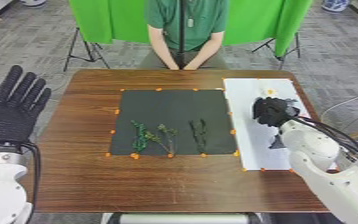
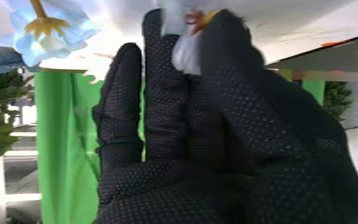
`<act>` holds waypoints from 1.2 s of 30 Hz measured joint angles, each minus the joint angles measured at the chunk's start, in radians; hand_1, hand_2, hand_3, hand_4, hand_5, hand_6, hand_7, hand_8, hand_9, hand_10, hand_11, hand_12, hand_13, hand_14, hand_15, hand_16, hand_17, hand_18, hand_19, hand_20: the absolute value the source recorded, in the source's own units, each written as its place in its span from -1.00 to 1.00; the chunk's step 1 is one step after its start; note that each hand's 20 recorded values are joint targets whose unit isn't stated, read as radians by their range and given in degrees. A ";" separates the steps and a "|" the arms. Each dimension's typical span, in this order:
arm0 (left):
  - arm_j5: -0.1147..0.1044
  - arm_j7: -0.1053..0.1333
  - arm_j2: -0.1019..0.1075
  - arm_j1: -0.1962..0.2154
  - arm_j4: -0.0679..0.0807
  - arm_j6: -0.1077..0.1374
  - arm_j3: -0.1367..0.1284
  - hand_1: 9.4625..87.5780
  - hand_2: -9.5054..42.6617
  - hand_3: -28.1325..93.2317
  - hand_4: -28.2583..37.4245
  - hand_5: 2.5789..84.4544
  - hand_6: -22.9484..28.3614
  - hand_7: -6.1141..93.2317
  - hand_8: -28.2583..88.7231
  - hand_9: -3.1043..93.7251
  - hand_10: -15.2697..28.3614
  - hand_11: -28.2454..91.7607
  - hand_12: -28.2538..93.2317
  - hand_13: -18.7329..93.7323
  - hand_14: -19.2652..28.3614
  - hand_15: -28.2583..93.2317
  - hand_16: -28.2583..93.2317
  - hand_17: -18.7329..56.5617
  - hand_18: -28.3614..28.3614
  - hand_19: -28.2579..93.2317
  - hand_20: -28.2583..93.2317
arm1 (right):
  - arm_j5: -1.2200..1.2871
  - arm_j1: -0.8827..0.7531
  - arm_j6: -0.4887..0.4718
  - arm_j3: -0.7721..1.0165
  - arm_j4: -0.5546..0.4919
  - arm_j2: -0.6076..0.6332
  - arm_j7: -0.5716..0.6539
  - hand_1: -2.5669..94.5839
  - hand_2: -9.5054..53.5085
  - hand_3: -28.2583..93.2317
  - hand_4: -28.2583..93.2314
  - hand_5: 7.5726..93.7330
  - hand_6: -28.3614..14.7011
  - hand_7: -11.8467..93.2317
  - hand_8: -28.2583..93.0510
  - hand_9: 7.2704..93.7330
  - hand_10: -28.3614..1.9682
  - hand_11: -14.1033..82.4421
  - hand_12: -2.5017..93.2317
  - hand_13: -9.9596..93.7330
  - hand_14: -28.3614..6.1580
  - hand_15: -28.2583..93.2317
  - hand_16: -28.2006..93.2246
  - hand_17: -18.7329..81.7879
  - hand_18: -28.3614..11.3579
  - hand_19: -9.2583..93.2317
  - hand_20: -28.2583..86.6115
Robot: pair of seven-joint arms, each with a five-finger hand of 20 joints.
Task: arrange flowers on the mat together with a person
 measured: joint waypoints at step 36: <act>-0.025 -0.019 -0.046 0.025 0.020 0.016 0.063 -0.56 -0.16 0.54 -1.00 -0.10 0.18 -0.67 -0.66 -0.26 0.35 -0.30 -0.40 -0.29 0.37 -0.21 -0.63 -0.64 0.43 -0.13 -0.37 | -0.055 0.495 0.062 -0.573 0.064 -0.397 -0.315 0.44 -1.00 0.55 -1.00 0.20 0.57 0.16 -0.56 0.54 0.59 -0.51 -0.04 0.45 0.66 -0.02 0.31 0.02 -0.19 0.68 0.11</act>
